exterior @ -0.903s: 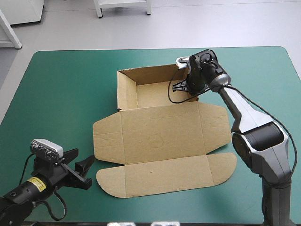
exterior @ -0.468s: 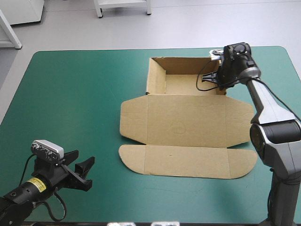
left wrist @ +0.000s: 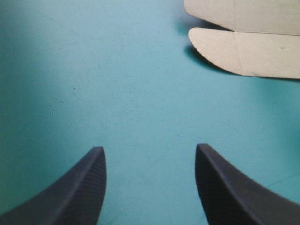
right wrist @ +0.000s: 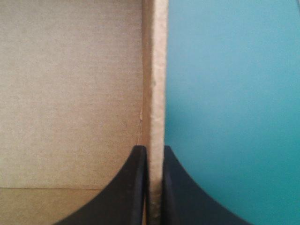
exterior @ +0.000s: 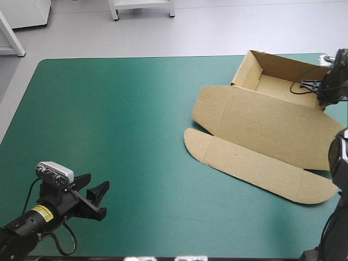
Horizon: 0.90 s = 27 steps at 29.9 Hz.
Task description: Fold the box
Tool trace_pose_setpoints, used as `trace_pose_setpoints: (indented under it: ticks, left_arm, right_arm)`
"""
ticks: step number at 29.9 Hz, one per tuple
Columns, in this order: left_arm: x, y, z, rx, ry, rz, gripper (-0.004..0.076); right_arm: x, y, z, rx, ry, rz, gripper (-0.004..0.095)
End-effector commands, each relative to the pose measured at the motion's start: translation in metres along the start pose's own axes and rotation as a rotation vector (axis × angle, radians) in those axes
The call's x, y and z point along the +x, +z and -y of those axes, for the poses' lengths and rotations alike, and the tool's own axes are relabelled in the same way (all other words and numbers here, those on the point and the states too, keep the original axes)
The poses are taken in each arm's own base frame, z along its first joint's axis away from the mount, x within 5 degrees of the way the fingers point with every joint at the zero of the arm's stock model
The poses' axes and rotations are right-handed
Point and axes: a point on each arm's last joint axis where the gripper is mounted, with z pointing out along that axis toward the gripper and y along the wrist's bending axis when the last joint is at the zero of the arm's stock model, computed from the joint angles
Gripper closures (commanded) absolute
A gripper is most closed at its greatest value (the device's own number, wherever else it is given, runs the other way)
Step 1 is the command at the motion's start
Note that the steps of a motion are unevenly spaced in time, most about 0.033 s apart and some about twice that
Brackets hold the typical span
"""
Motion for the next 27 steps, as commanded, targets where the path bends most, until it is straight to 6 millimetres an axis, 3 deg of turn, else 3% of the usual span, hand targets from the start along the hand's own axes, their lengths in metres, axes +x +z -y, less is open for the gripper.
trace_pose_setpoints:
  ticks: [1,7,11,23,27]
  left_arm:
    - [-0.013,-0.004,0.002,0.009,-0.010,0.084,0.0317]
    - [-0.013,-0.004,0.002,0.007,-0.008,0.087,0.0317]
    - [-0.014,-0.004,0.001,0.006,-0.008,0.091,0.0322]
    - [-0.014,-0.004,0.001,0.006,-0.008,0.091,0.0322]
    - [-0.013,-0.004,0.002,0.007,-0.008,0.083,0.0322]
  right_arm:
    - [-0.008,-0.042,0.048,0.046,0.084,0.095,0.0921]
    - [-0.008,-0.038,0.092,0.076,0.179,0.087,0.0921]
    - [-0.005,-0.028,0.106,0.035,0.211,0.062,0.0921]
    - [-0.004,-0.022,0.106,0.031,0.194,0.061,0.0910]
    - [-0.004,-0.022,0.105,0.016,0.208,0.055,0.0774]
